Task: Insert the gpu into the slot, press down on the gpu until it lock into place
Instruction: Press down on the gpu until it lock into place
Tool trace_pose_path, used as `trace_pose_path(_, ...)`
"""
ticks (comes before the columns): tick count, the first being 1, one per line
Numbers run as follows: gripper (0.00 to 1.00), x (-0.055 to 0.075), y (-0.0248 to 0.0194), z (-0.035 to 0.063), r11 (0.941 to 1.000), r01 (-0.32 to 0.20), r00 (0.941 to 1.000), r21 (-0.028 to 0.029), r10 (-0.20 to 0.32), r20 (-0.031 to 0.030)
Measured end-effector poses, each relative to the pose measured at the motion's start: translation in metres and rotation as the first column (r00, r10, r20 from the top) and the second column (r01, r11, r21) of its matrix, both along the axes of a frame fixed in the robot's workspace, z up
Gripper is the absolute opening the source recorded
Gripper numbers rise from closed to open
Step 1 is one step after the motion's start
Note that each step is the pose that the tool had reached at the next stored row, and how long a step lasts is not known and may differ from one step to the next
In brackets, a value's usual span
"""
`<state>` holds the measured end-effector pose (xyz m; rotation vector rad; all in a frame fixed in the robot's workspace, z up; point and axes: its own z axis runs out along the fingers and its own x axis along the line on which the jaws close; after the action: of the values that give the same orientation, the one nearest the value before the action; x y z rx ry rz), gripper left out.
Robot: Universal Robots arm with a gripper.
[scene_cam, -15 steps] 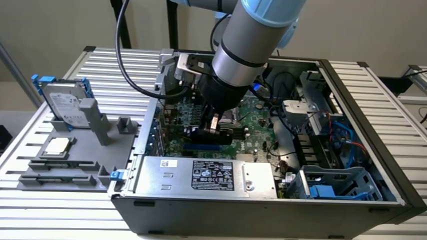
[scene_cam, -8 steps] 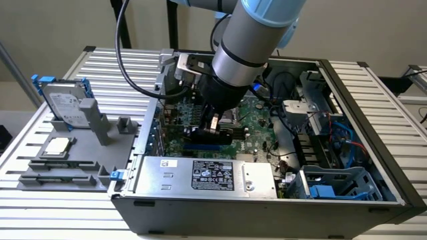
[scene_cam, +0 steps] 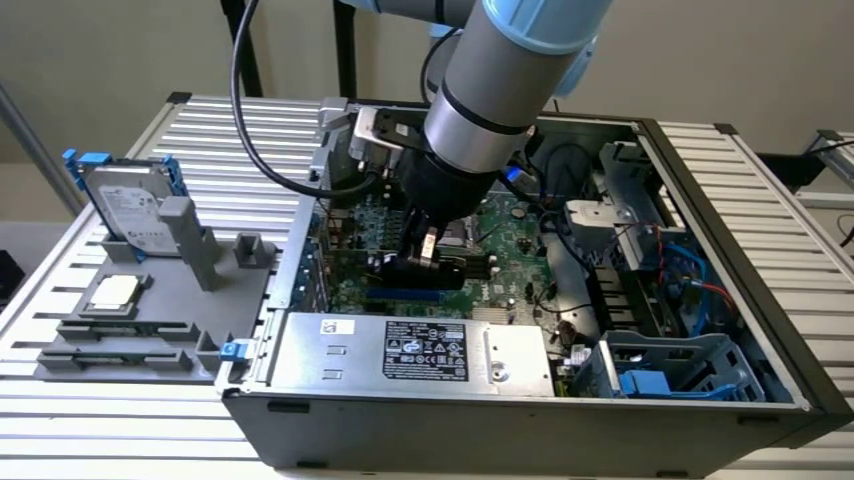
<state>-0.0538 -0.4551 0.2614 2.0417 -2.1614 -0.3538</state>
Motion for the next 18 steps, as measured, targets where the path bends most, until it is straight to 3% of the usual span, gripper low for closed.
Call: trace_pose_path(18,0.26,0.0,0.0,0.0,1.0,0.0,1.0,0.0001,0.0,0.0)
